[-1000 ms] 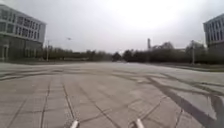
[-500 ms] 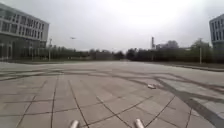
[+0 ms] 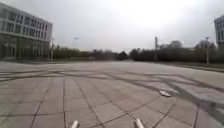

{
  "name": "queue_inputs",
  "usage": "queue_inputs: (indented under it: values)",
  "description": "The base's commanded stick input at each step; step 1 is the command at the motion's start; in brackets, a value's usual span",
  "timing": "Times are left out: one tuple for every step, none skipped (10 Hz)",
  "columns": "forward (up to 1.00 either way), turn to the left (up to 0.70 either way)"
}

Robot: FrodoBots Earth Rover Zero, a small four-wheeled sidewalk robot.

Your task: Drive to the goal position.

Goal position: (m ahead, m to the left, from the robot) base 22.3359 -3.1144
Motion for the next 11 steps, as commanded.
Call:
queue_inputs:
  values:
    - [1.00,-0.40]
    - [1.00,-0.40]
    - [1.00,-0.40]
    - [1.00,-0.40]
    - [1.00,-0.39]
    - [1.00,-0.30]
    - [1.00,-0.20]
    - [1.00,0.00]
    - [1.00,0.00]
    - [1.00,0.00]
    - [1.00,0.00]
